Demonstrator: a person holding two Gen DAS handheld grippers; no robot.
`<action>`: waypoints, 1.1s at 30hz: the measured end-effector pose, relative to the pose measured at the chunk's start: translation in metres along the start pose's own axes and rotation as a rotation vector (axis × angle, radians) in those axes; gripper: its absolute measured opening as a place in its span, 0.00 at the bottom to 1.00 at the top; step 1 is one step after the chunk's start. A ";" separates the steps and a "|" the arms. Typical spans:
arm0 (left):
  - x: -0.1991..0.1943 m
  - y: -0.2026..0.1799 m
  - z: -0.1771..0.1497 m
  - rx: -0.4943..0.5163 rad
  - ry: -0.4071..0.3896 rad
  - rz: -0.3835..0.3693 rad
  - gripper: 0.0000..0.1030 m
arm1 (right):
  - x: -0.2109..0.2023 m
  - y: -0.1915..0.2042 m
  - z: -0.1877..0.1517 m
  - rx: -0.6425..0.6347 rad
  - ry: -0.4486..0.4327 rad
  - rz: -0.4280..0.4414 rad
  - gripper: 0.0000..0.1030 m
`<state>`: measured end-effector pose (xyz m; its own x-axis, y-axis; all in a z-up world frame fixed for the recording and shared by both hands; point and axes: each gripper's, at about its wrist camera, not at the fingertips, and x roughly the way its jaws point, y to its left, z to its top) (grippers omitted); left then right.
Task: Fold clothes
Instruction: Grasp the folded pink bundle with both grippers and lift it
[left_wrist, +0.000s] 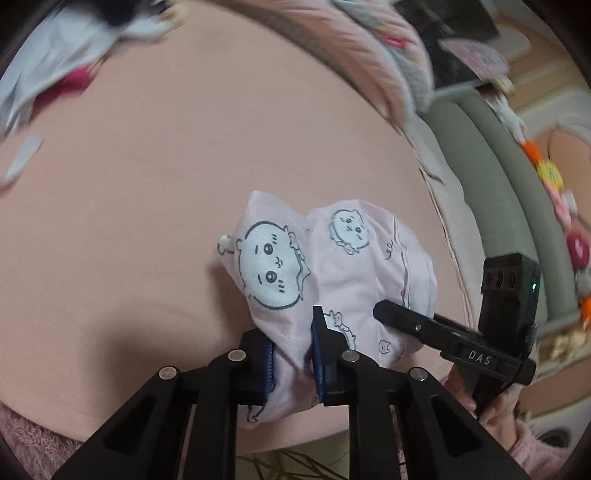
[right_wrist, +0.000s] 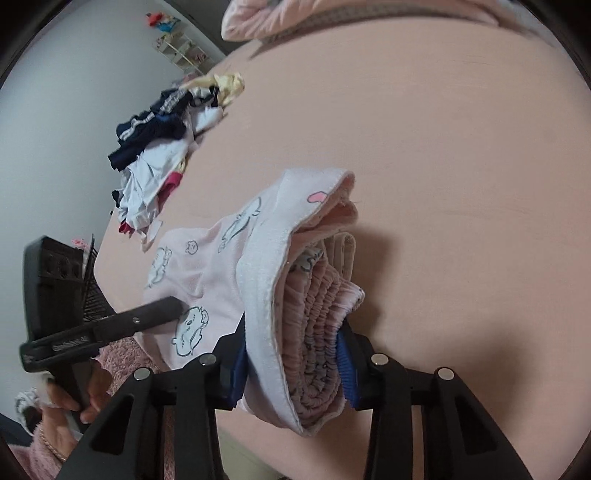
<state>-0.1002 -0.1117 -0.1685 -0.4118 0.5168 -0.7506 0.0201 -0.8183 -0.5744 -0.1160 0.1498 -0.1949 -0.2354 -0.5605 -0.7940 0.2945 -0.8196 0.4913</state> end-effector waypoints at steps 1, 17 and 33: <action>0.003 -0.016 0.002 0.032 0.002 0.003 0.14 | -0.010 -0.002 0.000 0.006 -0.015 -0.001 0.38; 0.170 -0.243 0.054 0.329 0.174 -0.149 0.14 | -0.178 -0.164 0.002 0.217 -0.204 -0.265 0.38; 0.313 -0.373 0.187 0.356 0.000 -0.195 0.14 | -0.258 -0.346 0.175 0.253 -0.441 -0.310 0.39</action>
<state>-0.4071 0.3085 -0.1283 -0.3767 0.6708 -0.6389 -0.3752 -0.7411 -0.5568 -0.3197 0.5573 -0.0977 -0.6534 -0.2427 -0.7170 -0.0661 -0.9253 0.3734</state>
